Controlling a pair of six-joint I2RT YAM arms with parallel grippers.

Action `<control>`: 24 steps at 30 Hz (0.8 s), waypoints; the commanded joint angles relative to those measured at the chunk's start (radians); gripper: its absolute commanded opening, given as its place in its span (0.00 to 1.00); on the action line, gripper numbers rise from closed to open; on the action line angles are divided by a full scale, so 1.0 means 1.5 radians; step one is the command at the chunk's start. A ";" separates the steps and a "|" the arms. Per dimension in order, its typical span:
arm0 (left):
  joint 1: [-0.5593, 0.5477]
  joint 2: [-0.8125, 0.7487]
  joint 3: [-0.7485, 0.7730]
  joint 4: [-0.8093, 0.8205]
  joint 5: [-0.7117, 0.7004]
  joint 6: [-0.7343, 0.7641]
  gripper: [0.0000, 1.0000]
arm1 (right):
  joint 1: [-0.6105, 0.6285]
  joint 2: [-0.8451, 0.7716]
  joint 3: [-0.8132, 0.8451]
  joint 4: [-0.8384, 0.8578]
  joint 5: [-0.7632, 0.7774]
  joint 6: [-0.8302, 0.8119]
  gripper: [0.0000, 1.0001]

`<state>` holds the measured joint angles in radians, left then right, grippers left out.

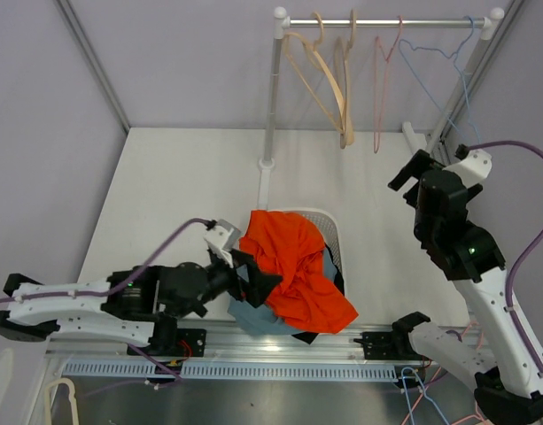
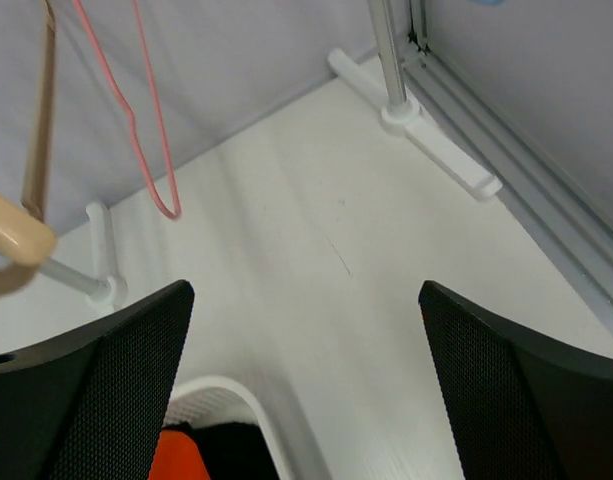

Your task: Remove the t-shirt from the hanger

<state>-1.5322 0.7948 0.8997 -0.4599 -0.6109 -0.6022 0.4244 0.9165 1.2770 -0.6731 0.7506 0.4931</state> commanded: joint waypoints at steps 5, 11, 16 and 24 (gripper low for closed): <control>-0.003 -0.103 0.087 -0.111 -0.125 0.066 1.00 | 0.016 -0.071 -0.085 -0.072 -0.032 0.066 0.99; -0.003 -0.144 0.086 -0.203 -0.180 0.036 0.99 | 0.017 -0.098 -0.118 -0.069 -0.077 0.053 0.99; -0.003 -0.199 0.066 -0.241 -0.193 0.009 1.00 | 0.018 -0.107 -0.125 -0.077 -0.085 0.047 0.99; -0.003 -0.224 0.047 -0.257 -0.198 -0.005 0.99 | 0.017 -0.116 -0.140 -0.082 -0.086 0.055 0.99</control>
<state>-1.5326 0.4541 0.9771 -0.8234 -0.8845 -0.5877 0.4442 0.7540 1.0775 -0.7956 0.6243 0.5652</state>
